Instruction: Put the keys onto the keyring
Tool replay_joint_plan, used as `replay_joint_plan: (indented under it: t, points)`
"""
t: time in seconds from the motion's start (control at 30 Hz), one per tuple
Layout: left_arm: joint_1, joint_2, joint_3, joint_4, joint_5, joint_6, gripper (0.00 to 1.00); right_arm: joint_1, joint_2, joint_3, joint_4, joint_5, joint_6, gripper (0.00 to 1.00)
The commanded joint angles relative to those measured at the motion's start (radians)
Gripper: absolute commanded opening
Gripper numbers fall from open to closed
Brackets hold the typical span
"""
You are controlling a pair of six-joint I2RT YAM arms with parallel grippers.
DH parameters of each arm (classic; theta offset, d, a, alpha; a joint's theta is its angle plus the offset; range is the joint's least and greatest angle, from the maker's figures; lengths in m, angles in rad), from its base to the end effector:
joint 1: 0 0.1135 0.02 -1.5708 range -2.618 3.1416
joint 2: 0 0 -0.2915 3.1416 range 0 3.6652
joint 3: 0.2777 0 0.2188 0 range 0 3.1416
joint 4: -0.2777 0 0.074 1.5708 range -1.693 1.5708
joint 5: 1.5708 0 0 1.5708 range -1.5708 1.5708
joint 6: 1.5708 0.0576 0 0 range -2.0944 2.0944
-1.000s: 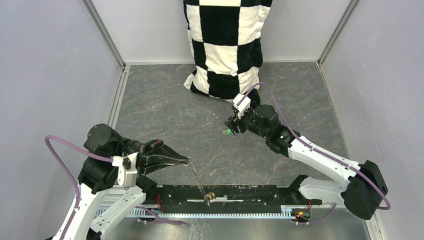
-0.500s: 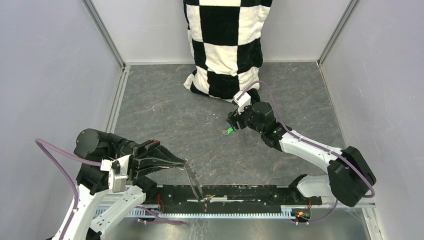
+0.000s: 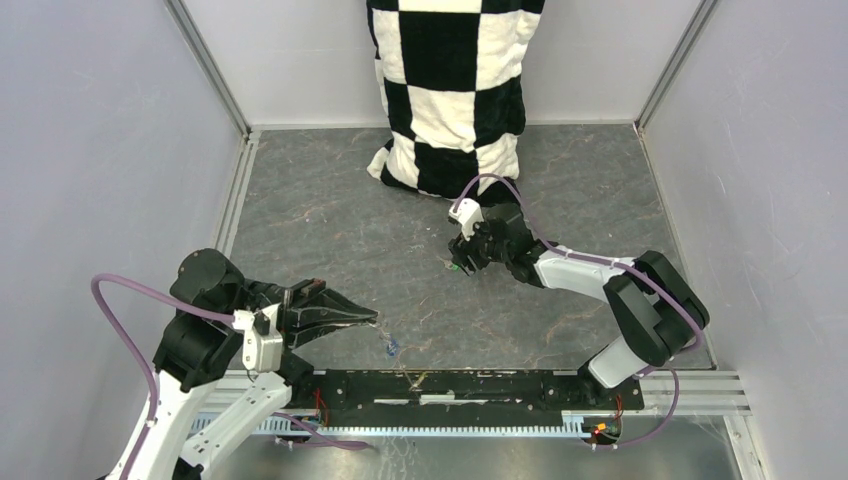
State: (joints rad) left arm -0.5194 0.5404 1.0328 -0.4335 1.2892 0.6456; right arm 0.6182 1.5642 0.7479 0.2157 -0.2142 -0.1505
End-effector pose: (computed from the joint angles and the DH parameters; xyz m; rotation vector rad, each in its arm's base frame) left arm -0.0127 -0.0564 0.4211 1.5416 0.5026 -0.8663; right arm 0.2483 0.1916 0.2191 -0.9385 1.9886 0.4978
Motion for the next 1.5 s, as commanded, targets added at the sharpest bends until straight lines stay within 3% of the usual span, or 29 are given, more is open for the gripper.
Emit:
replay_joint_plan:
  t: [0.0, 0.17, 0.57, 0.73, 0.9, 1.17, 1.37, 1.47]
  points:
    - [-0.003, -0.015, -0.01, -0.034, -0.027, 0.055, 0.02, 0.001, 0.007, 0.018, -0.009, -0.069, -0.078, 0.67]
    - [-0.003, -0.016, -0.014, -0.034, -0.027, 0.066, 0.02, 0.0, 0.05, 0.035, -0.055, -0.107, -0.076, 0.63]
    - [-0.003, -0.019, -0.01, -0.042, -0.031, 0.074, 0.02, -0.016, 0.13, 0.038, -0.002, -0.067, -0.004, 0.62]
    - [-0.004, -0.022, -0.013, -0.04, -0.032, 0.074, 0.02, -0.026, 0.145, 0.034, 0.029, -0.064, 0.017, 0.56]
    - [-0.004, -0.019, -0.011, -0.04, -0.031, 0.078, 0.02, -0.035, 0.15, 0.049, 0.043, -0.097, 0.034, 0.45]
    - [-0.002, -0.019, -0.008, -0.068, -0.033, 0.104, 0.02, -0.037, 0.127, 0.036, 0.092, -0.197, 0.043, 0.13]
    - [-0.004, -0.018, -0.008, -0.083, -0.036, 0.121, 0.02, -0.037, 0.042, -0.046, 0.178, -0.25, 0.019, 0.01]
    - [-0.003, -0.017, -0.008, -0.097, -0.039, 0.134, 0.02, -0.037, 0.015, -0.072, 0.186, -0.269, 0.011, 0.0]
